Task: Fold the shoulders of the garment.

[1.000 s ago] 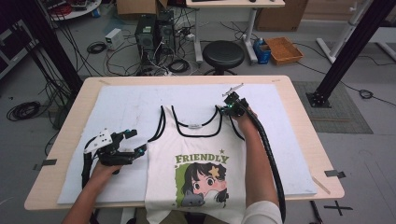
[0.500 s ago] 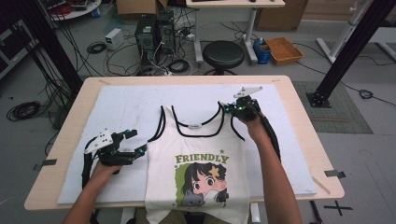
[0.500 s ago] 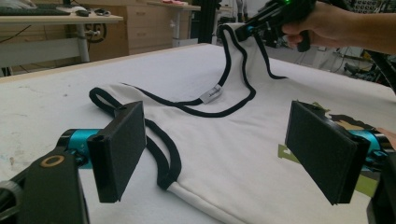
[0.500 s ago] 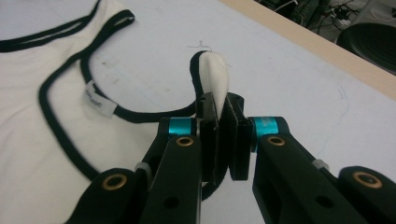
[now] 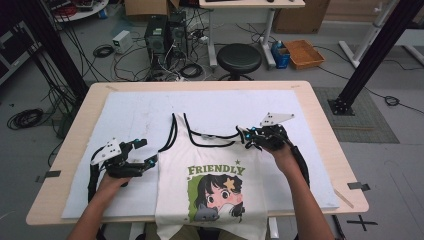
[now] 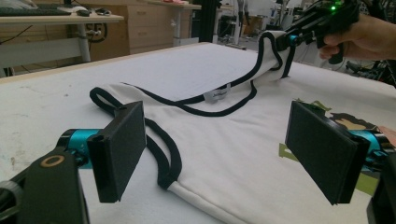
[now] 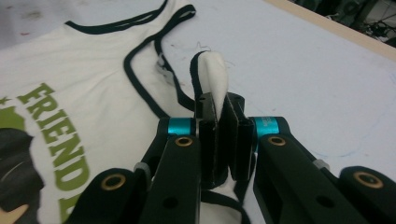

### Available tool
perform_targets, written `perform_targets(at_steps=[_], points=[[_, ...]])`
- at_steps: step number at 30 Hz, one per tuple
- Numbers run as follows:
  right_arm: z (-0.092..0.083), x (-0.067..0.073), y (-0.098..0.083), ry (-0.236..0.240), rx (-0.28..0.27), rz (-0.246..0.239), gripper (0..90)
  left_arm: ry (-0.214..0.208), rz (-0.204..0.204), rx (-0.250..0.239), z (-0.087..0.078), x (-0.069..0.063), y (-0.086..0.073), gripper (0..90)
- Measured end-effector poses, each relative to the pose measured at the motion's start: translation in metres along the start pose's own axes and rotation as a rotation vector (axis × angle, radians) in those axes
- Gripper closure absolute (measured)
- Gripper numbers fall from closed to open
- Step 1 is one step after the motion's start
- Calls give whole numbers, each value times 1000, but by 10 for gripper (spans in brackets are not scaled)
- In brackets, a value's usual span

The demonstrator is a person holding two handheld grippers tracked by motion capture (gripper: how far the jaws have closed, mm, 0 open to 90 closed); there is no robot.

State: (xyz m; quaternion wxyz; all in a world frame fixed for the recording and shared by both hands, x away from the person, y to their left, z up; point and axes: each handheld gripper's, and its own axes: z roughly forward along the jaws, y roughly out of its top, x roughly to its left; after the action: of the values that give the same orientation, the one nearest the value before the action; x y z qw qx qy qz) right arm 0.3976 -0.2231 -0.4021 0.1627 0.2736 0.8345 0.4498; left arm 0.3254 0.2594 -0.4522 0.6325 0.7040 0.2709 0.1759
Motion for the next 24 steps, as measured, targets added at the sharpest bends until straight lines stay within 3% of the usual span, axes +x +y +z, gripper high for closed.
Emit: perform_targets(at_steps=[3, 6, 7, 8, 9, 11, 13, 14, 15, 16, 17, 22, 23, 24], points=[[-5, 11, -4, 38, -58, 7, 845, 2, -3, -2, 0, 0, 0, 204], [-7, 17, -5, 71, -78, 10, 844, 2, -3, -2, 0, 0, 0, 204], [-7, 24, -8, 98, -54, -10, 839, 2, -2, -1, 0, 0, 0, 204], [-7, 24, -8, 98, -54, -10, 839, 2, -2, -1, 0, 0, 0, 204], [-7, 31, -14, 103, -6, -33, 838, 1, 0, 0, 0, 0, 0, 204], [-7, 33, -17, 104, 7, -40, 834, 2, 1, 0, 0, 0, 0, 204], [-9, 37, -30, 111, 54, -51, 765, 2, 0, 0, 0, 0, 0, 204], [-9, 37, -30, 111, 54, -51, 765, 2, 0, 0, 0, 0, 0, 204], [-13, 40, -36, 152, 50, -37, 669, 3, 0, -1, 0, 0, 0, 204], [-13, 40, -36, 152, 50, -37, 669, 4, 0, 0, 0, 0, 0, 204], [-20, 45, -37, 177, 40, -34, 585, 4, 0, -1, 0, 0, 0, 204], [-30, 53, -33, 164, -1, -57, 566, 6, -6, 1, 0, 0, 0, 204], [-24, 63, -30, 211, 22, -88, 575, 7, -5, 1, 0, 0, 0, 204], [-24, 63, -30, 211, 22, -88, 575, 7, -5, 0, 0, 0, 0, 204]])
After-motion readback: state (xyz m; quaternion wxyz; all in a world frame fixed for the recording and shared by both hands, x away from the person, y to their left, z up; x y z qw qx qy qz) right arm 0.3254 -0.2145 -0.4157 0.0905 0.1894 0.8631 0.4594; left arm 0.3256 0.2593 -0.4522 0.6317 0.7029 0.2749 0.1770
